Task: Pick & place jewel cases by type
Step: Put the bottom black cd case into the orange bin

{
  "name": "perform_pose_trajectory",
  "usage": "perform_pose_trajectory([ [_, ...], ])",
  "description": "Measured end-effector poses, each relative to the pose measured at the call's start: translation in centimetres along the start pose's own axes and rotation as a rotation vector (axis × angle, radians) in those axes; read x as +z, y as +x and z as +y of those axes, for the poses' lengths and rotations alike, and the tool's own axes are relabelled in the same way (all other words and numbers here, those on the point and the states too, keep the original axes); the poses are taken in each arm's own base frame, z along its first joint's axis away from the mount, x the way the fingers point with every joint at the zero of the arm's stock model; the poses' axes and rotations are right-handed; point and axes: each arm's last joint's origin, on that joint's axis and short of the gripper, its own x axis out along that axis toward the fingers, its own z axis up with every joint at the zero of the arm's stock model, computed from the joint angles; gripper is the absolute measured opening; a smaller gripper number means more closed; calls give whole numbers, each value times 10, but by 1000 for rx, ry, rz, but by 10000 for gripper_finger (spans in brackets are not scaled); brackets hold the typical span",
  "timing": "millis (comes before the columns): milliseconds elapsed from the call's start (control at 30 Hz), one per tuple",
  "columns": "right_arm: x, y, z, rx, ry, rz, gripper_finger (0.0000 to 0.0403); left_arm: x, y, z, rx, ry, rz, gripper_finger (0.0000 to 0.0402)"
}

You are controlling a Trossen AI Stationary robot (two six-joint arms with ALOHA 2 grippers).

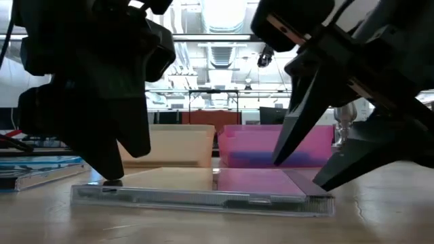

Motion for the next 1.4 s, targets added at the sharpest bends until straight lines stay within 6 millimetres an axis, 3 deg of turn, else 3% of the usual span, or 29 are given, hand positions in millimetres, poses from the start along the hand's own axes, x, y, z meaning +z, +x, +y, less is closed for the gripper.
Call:
perform_pose_trajectory([
  [133,3,-1,3,2,-40,7,160,0,7,1,-8,16,18,195],
  [333,12,-21,7,-23,-97,-6,160,2,4,-1,-24,32,24,195],
  [467,18,-30,21,53,-147,6,160,2,4,0,-21,63,21,195],
  [767,23,-20,3,-123,-162,-19,160,2,6,2,-24,64,22,195],
  [900,25,-17,11,-130,-202,4,160,2,7,2,-27,65,21,195],
  [1133,22,7,28,-162,-226,83,160,3,7,-1,-73,59,23,195],
  [1400,25,-13,43,-106,-263,77,160,3,7,-3,-91,64,17,195],
])
